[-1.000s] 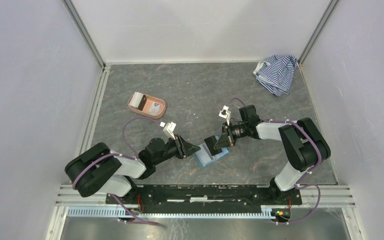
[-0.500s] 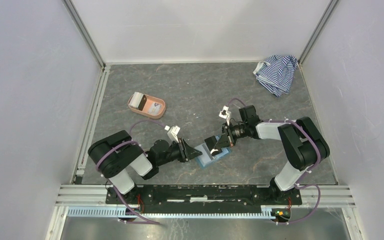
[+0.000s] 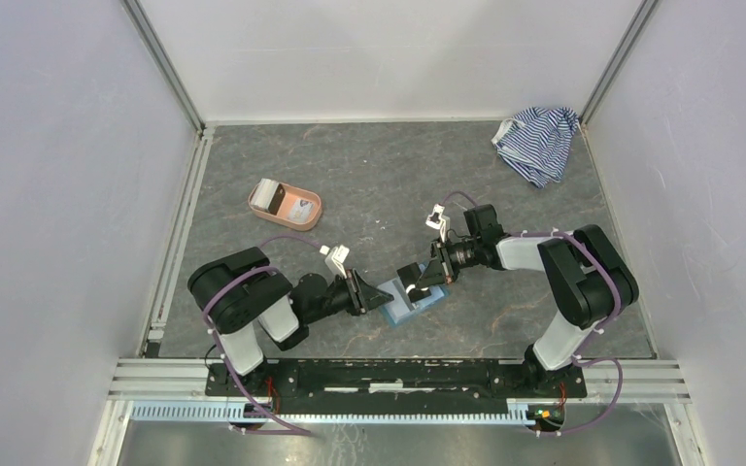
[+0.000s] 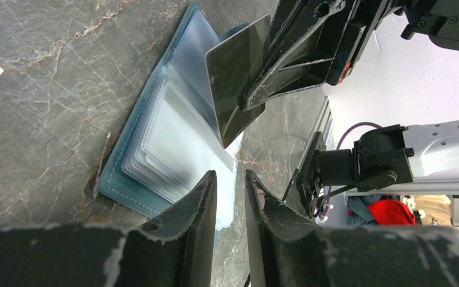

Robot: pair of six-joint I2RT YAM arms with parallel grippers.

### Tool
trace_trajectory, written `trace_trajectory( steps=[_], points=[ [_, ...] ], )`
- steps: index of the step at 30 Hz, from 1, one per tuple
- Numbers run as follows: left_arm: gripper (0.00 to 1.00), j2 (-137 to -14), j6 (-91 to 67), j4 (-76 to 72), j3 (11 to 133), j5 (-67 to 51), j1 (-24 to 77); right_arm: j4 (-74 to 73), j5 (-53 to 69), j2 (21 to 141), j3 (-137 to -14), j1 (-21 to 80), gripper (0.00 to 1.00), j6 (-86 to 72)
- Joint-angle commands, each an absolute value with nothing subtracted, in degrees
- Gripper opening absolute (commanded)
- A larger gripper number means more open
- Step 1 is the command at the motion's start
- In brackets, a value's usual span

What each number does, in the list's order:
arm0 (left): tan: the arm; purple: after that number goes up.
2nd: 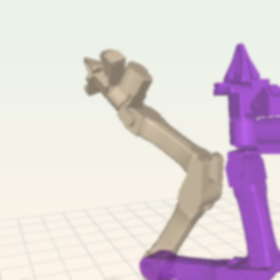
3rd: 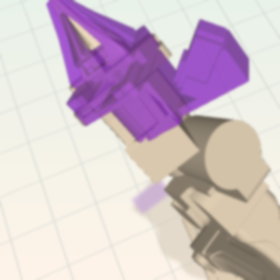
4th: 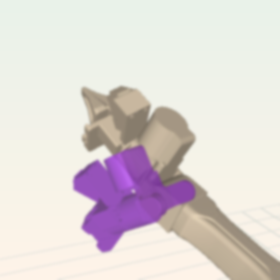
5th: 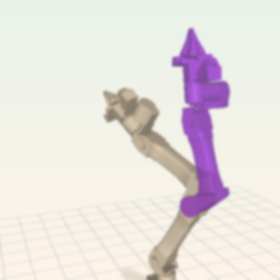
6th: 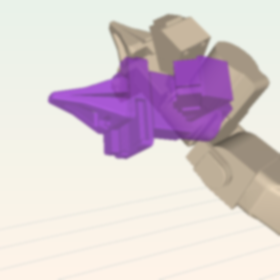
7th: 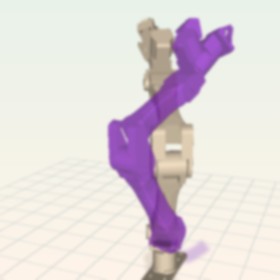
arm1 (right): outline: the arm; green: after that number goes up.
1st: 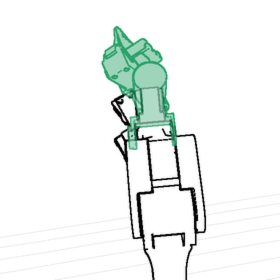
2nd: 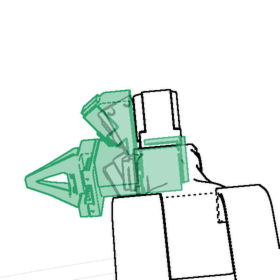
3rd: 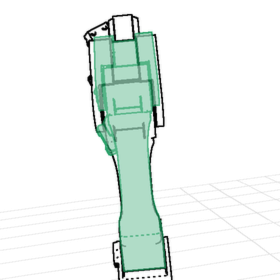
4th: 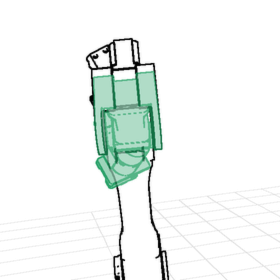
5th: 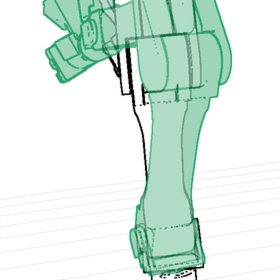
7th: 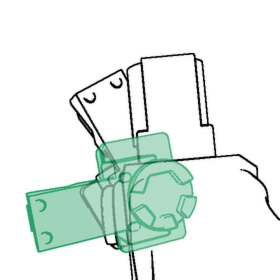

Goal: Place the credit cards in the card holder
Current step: Insert the credit card into the card holder.

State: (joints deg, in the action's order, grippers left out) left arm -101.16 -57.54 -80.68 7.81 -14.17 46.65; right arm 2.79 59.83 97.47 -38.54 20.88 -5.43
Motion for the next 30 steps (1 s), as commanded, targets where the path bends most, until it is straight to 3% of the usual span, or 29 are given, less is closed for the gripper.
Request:
trace_trajectory(
  steps=[1,14,30],
  points=[
    [0.30,-101.8,-58.0,-83.2,7.0,-14.2,46.9,4.9,58.6,98.3,-38.3,20.9,0.00,-6.9],
    [0.31,-101.7,-57.1,-82.6,7.3,-14.2,46.9,3.2,58.6,99.2,-38.3,20.9,0.00,-7.2],
    [0.31,-94.5,-52.8,-71.7,8.9,-13.1,47.0,2.0,60.3,98.1,-37.6,21.0,0.03,-7.0]
  ],
)
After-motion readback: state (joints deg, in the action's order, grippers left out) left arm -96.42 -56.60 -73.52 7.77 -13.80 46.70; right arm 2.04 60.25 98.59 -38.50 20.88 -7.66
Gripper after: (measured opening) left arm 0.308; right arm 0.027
